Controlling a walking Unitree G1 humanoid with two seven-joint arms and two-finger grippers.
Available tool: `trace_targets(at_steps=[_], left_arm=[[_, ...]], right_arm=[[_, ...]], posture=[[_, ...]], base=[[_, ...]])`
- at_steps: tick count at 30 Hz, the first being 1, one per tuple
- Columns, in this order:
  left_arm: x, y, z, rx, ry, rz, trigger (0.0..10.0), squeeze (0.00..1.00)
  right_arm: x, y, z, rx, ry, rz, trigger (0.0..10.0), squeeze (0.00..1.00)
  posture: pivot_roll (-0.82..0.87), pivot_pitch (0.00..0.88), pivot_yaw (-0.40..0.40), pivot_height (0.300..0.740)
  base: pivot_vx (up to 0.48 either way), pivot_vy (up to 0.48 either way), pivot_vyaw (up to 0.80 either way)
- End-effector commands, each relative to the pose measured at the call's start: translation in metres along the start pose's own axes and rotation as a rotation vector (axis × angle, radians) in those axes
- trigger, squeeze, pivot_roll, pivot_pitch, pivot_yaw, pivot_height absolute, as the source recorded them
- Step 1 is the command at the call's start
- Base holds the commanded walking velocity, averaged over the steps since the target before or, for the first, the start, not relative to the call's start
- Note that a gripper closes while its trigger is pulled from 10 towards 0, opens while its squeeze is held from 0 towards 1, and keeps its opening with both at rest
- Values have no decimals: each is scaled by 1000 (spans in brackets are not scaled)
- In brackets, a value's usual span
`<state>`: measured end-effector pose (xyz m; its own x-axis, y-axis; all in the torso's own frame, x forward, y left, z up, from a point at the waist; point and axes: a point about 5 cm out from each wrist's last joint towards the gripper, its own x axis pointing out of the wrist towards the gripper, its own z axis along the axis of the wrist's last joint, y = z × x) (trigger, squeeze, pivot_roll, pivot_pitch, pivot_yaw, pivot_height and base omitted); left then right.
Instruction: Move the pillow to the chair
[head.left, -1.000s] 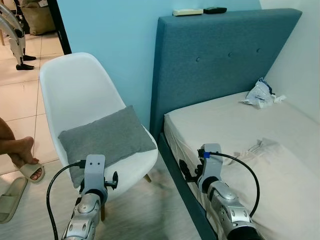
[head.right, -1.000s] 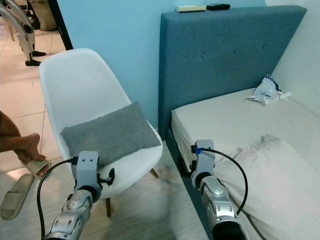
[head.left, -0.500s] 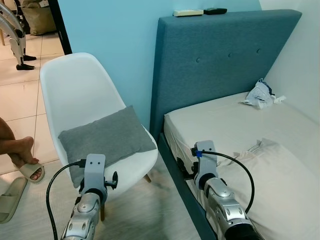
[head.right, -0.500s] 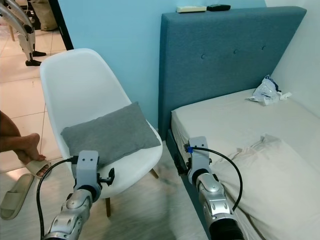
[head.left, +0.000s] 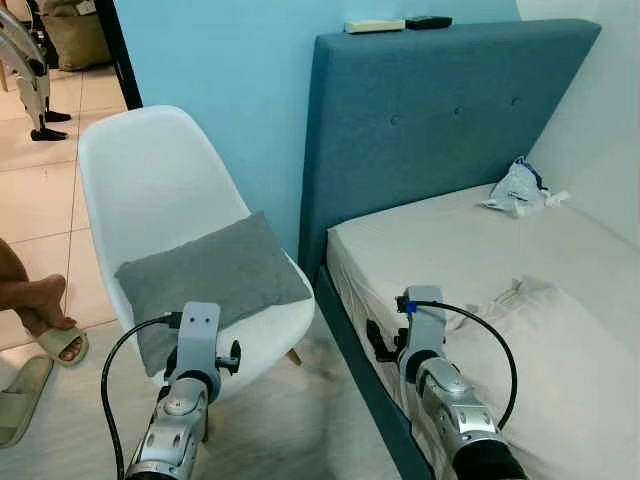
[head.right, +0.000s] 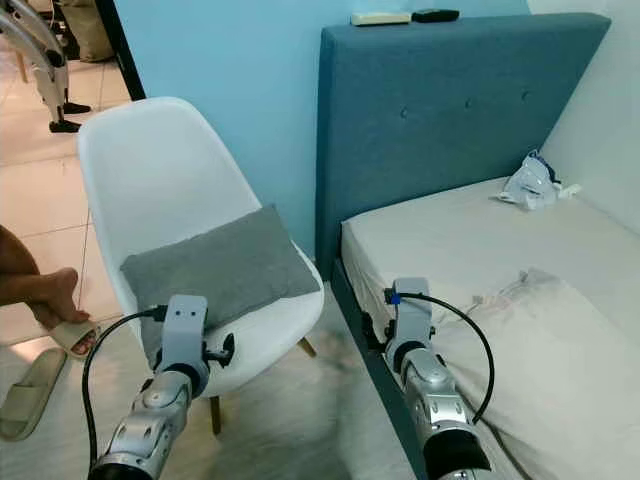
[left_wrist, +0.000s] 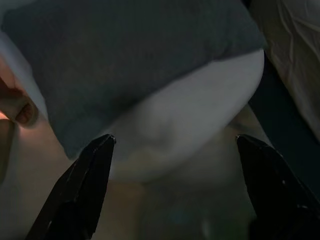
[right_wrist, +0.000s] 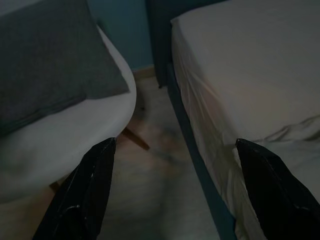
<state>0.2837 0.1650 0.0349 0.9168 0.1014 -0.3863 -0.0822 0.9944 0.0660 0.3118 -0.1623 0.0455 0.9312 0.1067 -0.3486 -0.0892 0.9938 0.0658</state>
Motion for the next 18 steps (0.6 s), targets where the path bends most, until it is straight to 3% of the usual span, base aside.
trace_targets(at_steps=[1, 12, 18], left_arm=[[-2, -3, -8, -71, 75, -41, 10000, 0], [0, 5, -8, 60, 3, 26, 10000, 0], [0, 5, -1, 48, -24, 9, 10000, 0]], right_arm=[[1, 4, -4, 3, 10, 18, 10000, 0], [2, 7, -7, 18, 14, 26, 10000, 0], [3, 10, -7, 27, 6, 44, 10000, 0]], posture=[[-3, 111, -66, 740], [-12, 106, -66, 740], [-3, 109, -67, 740]], base=[[0, 0, 0], [0, 0, 0], [0, 0, 0]])
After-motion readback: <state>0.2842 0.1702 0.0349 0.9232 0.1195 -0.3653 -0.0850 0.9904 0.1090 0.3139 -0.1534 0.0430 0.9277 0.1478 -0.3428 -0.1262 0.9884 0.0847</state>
